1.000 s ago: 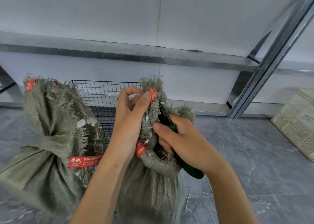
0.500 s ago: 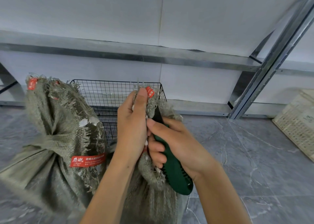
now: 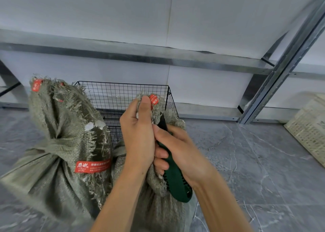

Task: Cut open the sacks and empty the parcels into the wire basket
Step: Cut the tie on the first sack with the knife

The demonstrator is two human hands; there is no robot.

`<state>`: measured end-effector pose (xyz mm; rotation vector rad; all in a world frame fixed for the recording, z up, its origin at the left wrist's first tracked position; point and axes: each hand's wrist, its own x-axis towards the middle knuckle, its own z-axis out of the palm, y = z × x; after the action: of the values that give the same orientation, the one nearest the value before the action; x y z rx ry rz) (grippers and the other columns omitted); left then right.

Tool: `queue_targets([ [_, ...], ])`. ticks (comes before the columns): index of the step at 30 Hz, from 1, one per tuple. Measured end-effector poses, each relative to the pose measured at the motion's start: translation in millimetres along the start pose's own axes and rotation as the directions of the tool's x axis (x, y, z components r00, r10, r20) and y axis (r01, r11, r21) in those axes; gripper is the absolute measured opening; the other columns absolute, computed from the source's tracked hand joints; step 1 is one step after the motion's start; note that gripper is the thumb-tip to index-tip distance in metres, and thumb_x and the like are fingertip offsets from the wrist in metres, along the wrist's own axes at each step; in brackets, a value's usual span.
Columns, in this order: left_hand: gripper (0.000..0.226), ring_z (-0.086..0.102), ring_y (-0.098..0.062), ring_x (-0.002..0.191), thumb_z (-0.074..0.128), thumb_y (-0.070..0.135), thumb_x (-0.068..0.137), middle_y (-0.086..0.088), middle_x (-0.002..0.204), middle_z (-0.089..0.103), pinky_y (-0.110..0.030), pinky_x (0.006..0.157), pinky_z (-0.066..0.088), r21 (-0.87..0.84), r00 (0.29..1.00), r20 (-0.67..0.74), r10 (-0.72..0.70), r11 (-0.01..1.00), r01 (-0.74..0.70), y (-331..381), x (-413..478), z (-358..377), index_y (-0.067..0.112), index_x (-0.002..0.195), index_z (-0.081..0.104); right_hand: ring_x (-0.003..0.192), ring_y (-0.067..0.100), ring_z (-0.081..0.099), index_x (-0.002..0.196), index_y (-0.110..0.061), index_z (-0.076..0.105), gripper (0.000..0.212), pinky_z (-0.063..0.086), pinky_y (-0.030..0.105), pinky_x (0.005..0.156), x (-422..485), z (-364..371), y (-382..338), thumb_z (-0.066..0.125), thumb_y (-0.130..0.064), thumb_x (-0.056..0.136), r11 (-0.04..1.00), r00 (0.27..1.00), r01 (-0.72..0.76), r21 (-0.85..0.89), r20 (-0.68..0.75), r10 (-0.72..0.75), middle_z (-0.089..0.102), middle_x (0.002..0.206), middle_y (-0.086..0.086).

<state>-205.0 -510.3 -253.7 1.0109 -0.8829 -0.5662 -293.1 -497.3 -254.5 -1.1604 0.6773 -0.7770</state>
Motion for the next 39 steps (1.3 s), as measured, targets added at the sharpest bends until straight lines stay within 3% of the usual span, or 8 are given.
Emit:
queue_targets([
  [11,0.042,0.028,-0.003,0.045,0.046,0.020,0.099,0.013,0.046,0.032,-0.017,0.047,0.028,0.009,0.999,-0.007,-0.035,0.999,0.035,-2,1,1,0.017,0.059,0.034,0.037,0.011,0.035,0.070,-0.015,0.047,0.031,0.036,0.021,0.040,2,1,3,0.045,-0.025,0.100,1.000,0.999,0.021,0.000,-0.037,-0.021,0.035,0.048,-0.003],
  [18,0.034,0.044,-0.017,0.069,0.041,0.029,0.101,-0.008,0.075,0.047,-0.030,0.066,0.038,-0.024,0.985,0.133,-0.113,0.993,0.117,1,8,0,0.003,0.082,0.051,0.042,0.015,0.035,0.071,-0.015,0.043,0.031,0.036,0.024,0.043,-4,-5,-10,0.046,-0.028,0.099,0.978,0.999,-0.018,-0.209,-0.048,0.008,0.035,0.053,0.001],
  [22,0.019,0.052,0.020,0.070,0.040,0.030,0.100,0.038,0.069,0.057,-0.001,0.071,0.038,-0.004,0.960,0.201,-0.198,0.979,0.202,8,6,-2,0.035,0.086,0.051,0.046,0.018,0.034,0.073,-0.014,0.039,0.031,0.036,0.027,0.046,-9,-10,-18,0.047,-0.028,0.099,0.919,0.997,-0.046,-0.391,-0.070,0.020,0.036,0.055,0.001],
  [24,0.024,0.048,0.019,0.103,0.041,0.035,0.098,0.040,0.102,0.056,-0.006,0.092,0.035,-0.007,0.944,0.236,-0.230,0.971,0.238,5,9,-5,0.033,0.120,0.052,0.047,0.018,0.034,0.075,-0.013,0.038,0.030,0.036,0.027,0.046,-12,-12,-21,0.047,-0.029,0.099,0.898,0.996,-0.070,-0.435,-0.077,0.041,0.035,0.056,0.002],
  [26,0.034,0.049,0.004,0.119,0.043,0.038,0.098,0.022,0.125,0.056,-0.019,0.104,0.035,0.013,0.937,0.274,-0.215,0.975,0.220,4,12,-7,0.026,0.129,0.051,0.046,0.017,0.035,0.077,-0.013,0.038,0.029,0.037,0.027,0.046,-14,-12,-24,0.047,-0.029,0.099,0.883,0.996,-0.086,-0.461,-0.075,0.058,0.035,0.057,0.003],
  [30,0.021,0.055,0.017,0.098,0.041,0.030,0.099,0.025,0.108,0.063,-0.002,0.084,0.039,-0.007,0.928,0.297,-0.226,0.971,0.238,6,14,-10,0.033,0.110,0.058,0.046,0.015,0.035,0.075,-0.013,0.040,0.029,0.039,0.024,0.048,-19,-15,-29,0.047,-0.029,0.099,0.846,0.992,-0.123,-0.519,-0.046,0.115,0.036,0.056,0.002],
  [35,0.022,0.062,-0.014,0.089,0.046,0.034,0.090,0.004,0.090,0.065,-0.038,0.089,0.046,-0.070,0.921,0.338,-0.193,0.971,0.229,8,15,-12,0.018,0.092,0.061,0.046,0.015,0.036,0.072,-0.016,0.040,0.030,0.038,0.020,0.049,-22,-17,-30,0.048,-0.029,0.098,0.827,0.989,-0.125,-0.548,0.001,0.150,0.037,0.055,0.000],
  [39,0.036,0.062,-0.021,0.106,0.047,0.036,0.087,-0.006,0.109,0.066,-0.047,0.100,0.045,-0.047,0.903,0.390,-0.179,0.976,0.213,8,14,-12,0.012,0.109,0.062,0.045,0.014,0.036,0.073,-0.015,0.040,0.030,0.037,0.025,0.047,-20,-15,-30,0.047,-0.029,0.098,0.831,0.995,-0.102,-0.548,-0.048,0.091,0.036,0.056,0.003],
])
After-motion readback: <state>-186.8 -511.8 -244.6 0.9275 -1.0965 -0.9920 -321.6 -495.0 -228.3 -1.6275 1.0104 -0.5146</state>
